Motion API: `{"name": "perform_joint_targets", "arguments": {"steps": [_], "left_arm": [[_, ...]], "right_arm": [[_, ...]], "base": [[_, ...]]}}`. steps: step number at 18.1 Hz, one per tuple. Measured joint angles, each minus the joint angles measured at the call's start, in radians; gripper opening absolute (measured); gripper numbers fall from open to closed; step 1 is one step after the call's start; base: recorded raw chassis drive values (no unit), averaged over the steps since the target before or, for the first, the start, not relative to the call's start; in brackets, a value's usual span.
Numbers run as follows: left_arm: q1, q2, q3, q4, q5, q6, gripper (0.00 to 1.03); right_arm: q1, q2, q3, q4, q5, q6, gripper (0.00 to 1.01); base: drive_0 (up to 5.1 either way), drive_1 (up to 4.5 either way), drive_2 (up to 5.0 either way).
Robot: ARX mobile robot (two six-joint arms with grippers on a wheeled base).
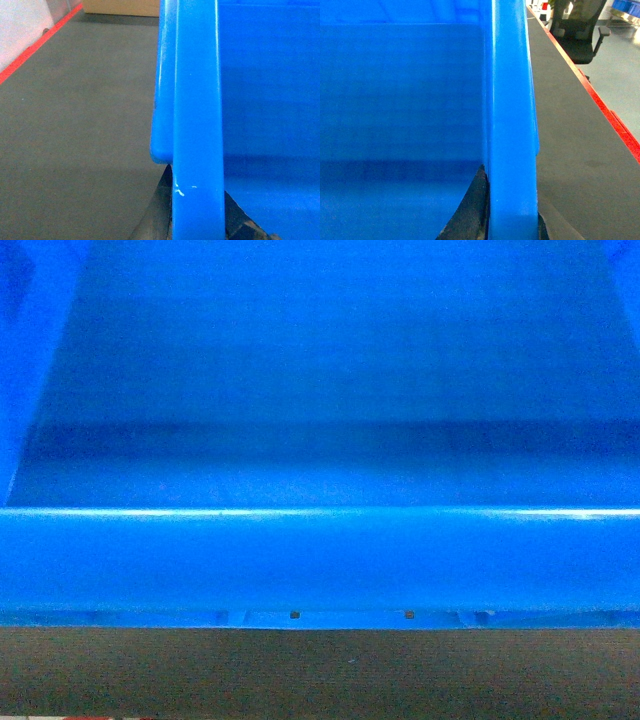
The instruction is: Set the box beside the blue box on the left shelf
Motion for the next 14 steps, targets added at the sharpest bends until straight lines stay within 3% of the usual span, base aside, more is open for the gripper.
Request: {"name": "perform_joint_targets", "arguments": {"steps": [8, 14], "left_arm": [[0.000, 0.000, 0.000, 0.000, 0.002, 0.000, 0.07], [0.000, 0.000, 0.000, 0.001, 0.002, 0.000, 0.07]], "right_arm": [[0.000, 0.000, 0.000, -0.002, 0.001, 0.000, 0.10], [0.000, 0.000, 0.000, 0.000, 0.001, 0.000, 0.10]], "base": [[0.0, 0.00, 0.0], [-1.8, -1.77, -1.8]]}}
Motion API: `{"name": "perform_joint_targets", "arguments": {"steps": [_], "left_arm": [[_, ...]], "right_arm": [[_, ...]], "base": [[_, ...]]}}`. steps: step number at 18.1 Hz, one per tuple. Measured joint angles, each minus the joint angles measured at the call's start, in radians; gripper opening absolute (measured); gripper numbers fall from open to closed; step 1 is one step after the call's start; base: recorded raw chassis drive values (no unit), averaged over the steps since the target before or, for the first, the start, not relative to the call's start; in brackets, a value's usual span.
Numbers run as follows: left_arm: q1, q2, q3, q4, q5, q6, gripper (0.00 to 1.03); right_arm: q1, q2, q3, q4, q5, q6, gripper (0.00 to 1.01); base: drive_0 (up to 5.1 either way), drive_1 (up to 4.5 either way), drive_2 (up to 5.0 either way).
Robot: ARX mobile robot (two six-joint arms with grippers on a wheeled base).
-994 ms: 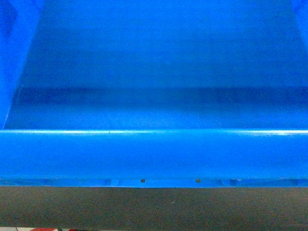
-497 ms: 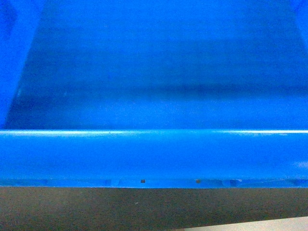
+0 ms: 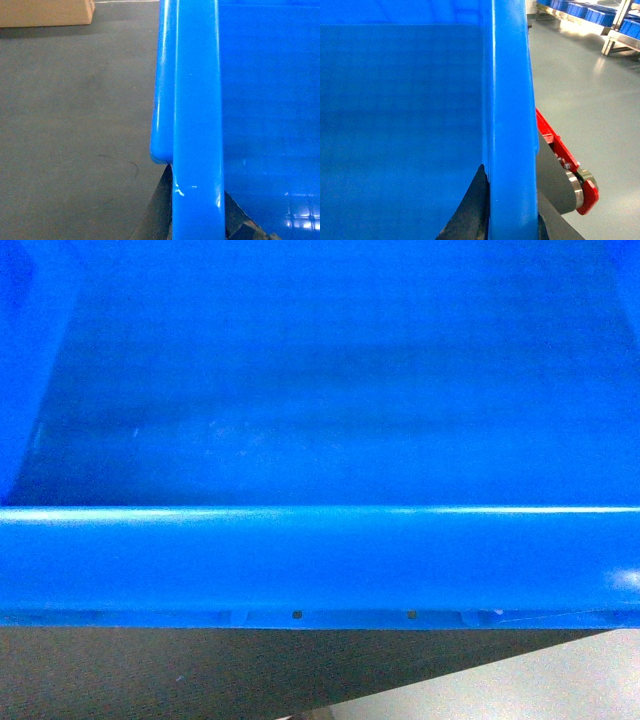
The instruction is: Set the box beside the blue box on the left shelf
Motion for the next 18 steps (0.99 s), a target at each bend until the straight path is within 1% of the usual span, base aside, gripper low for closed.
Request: {"name": "perform_joint_targets", "arguments": {"steps": [18], "left_arm": [[0.000, 0.000, 0.000, 0.000, 0.000, -0.001, 0.07]], "right_arm": [[0.000, 0.000, 0.000, 0.000, 0.000, 0.000, 0.10]], "base": [[-1.8, -1.77, -1.8]]}}
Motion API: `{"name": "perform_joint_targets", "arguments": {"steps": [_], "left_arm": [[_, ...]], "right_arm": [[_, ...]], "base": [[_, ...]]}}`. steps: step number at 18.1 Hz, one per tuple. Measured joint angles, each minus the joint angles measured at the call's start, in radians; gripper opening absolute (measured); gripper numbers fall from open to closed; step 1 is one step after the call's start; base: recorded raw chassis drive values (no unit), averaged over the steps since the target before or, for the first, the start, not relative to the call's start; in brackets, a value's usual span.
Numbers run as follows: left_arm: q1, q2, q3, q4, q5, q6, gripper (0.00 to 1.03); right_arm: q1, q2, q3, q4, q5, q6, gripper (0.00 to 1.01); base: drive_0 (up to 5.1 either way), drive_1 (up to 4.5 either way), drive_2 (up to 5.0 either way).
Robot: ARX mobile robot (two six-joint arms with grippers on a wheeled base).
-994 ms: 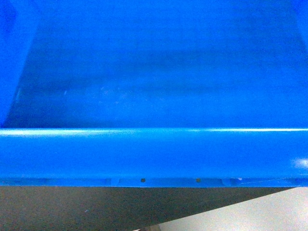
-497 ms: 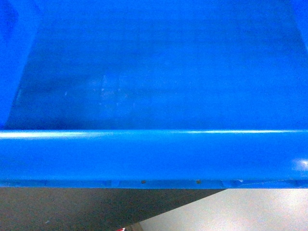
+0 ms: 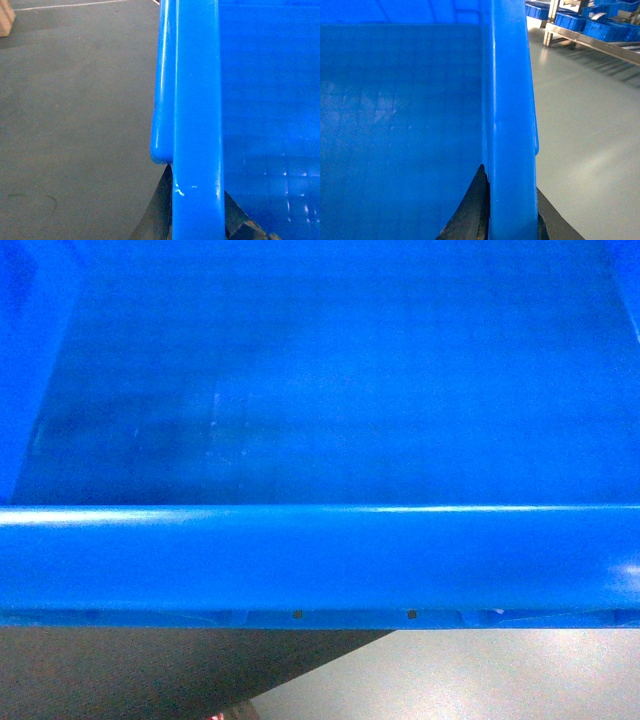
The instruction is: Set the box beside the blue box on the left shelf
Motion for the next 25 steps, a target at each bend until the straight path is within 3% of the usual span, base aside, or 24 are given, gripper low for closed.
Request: {"name": "perform_joint_targets", "arguments": {"steps": [25], "left_arm": [[0.000, 0.000, 0.000, -0.001, 0.000, 0.000, 0.07]], "right_arm": [[0.000, 0.000, 0.000, -0.003, 0.000, 0.000, 0.10]], "base": [[-1.6, -1.58, -1.6]]}}
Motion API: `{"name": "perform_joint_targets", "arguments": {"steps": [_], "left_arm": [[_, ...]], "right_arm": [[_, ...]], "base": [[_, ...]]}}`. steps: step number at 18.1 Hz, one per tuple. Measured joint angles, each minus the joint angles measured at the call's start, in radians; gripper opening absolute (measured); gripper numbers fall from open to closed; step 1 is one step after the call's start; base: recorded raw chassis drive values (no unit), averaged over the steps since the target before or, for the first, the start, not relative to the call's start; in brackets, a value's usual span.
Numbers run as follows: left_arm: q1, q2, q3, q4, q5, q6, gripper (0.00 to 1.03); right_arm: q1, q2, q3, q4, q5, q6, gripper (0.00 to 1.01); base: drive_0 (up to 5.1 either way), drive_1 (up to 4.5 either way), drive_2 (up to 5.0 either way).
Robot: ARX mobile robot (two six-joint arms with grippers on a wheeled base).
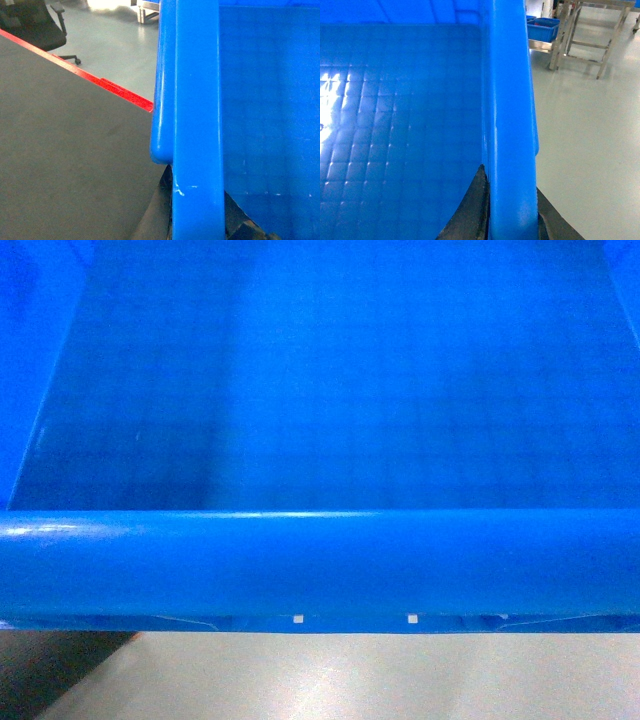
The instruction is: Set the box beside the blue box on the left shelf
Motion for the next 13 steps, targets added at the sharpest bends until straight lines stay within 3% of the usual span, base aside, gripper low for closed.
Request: {"name": "perform_joint_targets", "arguments": {"steps": [13], "left_arm": [[0.000, 0.000, 0.000, 0.000, 0.000, 0.000, 0.07]], "right_arm": [[0.000, 0.000, 0.000, 0.003, 0.000, 0.000, 0.10]], "base": [[-1.6, -1.59, -1.6]]}}
